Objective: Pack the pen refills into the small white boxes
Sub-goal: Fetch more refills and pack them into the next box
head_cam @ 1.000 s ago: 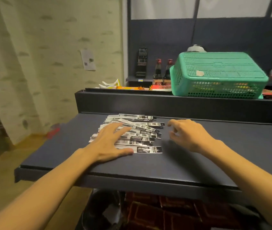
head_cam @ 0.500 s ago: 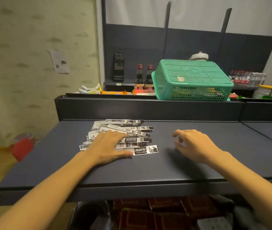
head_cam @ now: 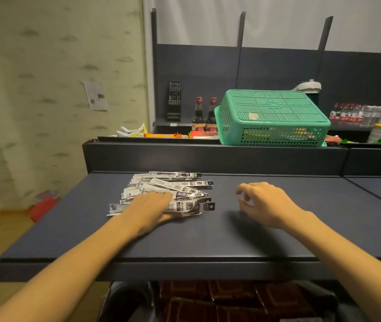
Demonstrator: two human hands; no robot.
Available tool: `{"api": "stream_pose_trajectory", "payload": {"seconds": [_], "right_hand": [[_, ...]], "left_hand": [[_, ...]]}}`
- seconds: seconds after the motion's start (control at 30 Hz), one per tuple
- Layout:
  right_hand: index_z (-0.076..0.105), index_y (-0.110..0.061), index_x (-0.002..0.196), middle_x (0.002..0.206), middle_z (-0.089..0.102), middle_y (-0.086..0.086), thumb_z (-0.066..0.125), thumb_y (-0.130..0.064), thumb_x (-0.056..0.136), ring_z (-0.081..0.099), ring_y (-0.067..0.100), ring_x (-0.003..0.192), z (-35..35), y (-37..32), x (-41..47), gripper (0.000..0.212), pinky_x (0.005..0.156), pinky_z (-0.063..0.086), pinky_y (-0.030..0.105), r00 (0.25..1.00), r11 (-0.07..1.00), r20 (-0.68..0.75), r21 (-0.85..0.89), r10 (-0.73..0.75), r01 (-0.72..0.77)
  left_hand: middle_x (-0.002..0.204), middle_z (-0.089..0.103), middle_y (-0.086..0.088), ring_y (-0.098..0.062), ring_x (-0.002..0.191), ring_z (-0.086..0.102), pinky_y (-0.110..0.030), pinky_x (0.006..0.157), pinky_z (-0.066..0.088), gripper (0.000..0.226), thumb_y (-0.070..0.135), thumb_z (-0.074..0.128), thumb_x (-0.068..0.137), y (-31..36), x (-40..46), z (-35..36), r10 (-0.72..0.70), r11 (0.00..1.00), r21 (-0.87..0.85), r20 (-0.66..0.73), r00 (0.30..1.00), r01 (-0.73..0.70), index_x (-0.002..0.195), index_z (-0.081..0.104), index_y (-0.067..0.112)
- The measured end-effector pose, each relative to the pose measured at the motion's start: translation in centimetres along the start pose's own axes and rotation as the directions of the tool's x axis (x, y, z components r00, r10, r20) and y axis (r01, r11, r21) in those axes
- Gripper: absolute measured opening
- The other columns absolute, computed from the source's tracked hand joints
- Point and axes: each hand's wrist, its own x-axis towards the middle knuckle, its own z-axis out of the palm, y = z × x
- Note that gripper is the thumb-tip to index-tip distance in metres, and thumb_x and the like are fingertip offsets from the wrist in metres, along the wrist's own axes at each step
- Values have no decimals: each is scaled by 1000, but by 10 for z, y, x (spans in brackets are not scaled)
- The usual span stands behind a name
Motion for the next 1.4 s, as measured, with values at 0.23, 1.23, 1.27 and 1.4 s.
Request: {"api": "stream_pose_trajectory", "payload": {"seconds": [0.23,1.23,1.27,1.4], "right_hand": [[55,-23,122,117,63,-2,45,-34,97,57,24,106,3,13,-16,29,82,48,34,999,999,-27,11,-37,38],[53,-20,127,118,64,-1,48,-33,98,60,22,104,-22,59,-112,32,81,49,34,921,928,-118,31,371,-370],[53,-20,127,118,64,-1,48,-33,98,60,22,104,-24,66,-117,32,81,49,34,918,925,-118,29,379,-379],[52,-20,128,118,64,0,48,-33,98,60,22,104,-33,103,-138,33,83,52,37,909,915,-106,22,402,-402]], "left_hand": [[62,59,-7,-26,41,57,-26,32,33,36,47,50,85,12,-4,5,164,962,257,-254,953,-97,78,49,12],[51,51,-5,-23,30,47,-20,35,22,50,43,82,65,124,63,-12,386,922,163,-467,796,-351,79,46,12],[51,51,-5,-23,30,47,-20,35,22,46,35,85,62,134,66,-15,376,926,161,-467,800,-341,77,49,11],[50,50,-5,-24,29,44,-19,38,18,38,15,83,53,177,84,-23,341,940,162,-461,819,-300,74,52,10]]}}
